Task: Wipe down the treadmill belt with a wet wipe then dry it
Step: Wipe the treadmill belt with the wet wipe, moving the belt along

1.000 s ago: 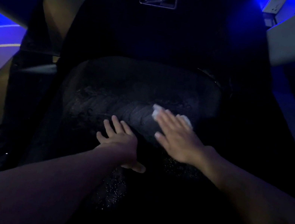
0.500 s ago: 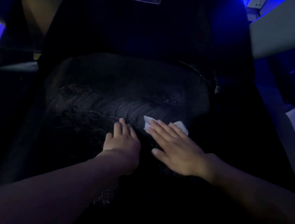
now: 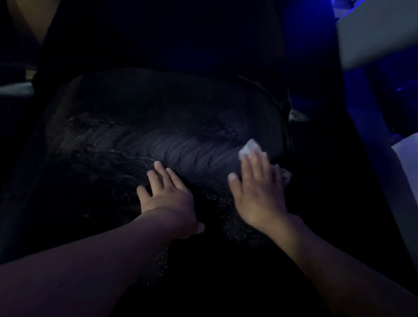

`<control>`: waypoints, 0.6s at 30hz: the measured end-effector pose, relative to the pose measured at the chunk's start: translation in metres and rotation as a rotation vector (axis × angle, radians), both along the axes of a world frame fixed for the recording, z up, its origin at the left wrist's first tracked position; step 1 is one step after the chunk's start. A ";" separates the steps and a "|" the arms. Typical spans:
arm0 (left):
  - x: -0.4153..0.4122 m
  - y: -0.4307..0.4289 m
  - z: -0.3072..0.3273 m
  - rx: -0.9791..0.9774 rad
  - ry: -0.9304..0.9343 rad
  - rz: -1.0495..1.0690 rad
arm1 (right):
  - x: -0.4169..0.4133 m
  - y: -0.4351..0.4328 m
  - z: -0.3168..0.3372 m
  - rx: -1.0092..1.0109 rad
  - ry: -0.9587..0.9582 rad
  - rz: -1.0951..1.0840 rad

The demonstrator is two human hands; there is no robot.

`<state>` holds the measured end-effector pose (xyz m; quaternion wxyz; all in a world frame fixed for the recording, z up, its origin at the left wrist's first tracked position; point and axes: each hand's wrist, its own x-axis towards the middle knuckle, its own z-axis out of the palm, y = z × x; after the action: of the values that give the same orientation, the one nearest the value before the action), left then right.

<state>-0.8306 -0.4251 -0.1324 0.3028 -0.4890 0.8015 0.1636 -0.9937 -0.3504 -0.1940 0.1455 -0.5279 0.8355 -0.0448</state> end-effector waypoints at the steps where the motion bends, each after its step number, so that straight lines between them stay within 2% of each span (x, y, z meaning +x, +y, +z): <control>1: -0.002 0.001 -0.001 -0.002 0.000 0.009 | 0.003 0.008 -0.001 -0.034 0.033 0.083; 3: -0.004 0.006 -0.004 -0.006 0.012 0.019 | -0.012 0.014 0.001 -0.108 0.034 0.145; 6: -0.006 0.013 -0.004 -0.004 0.034 0.015 | -0.019 0.005 0.007 -0.059 -0.089 -0.149; 7: -0.007 0.014 -0.003 -0.007 0.034 0.014 | -0.009 0.004 0.006 -0.009 -0.052 -0.131; 9: -0.005 0.014 -0.004 -0.032 0.033 0.003 | 0.008 0.015 0.001 0.021 0.046 0.072; 11: -0.002 0.014 -0.005 -0.085 0.051 -0.041 | -0.002 0.026 0.004 -0.021 0.031 0.197; 14: 0.009 0.018 -0.006 -0.149 0.122 -0.094 | -0.011 0.021 0.010 -0.019 -0.047 -0.045; 15: 0.014 0.018 -0.006 -0.161 0.146 -0.101 | -0.001 0.022 0.007 0.009 -0.017 -0.039; 18: 0.025 0.017 -0.007 -0.093 0.192 -0.108 | 0.023 0.040 0.002 0.037 0.063 0.265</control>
<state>-0.8053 -0.4080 -0.1398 0.2101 -0.4406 0.8588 0.1558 -0.9704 -0.3100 -0.1918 0.1334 -0.6322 0.7632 0.0067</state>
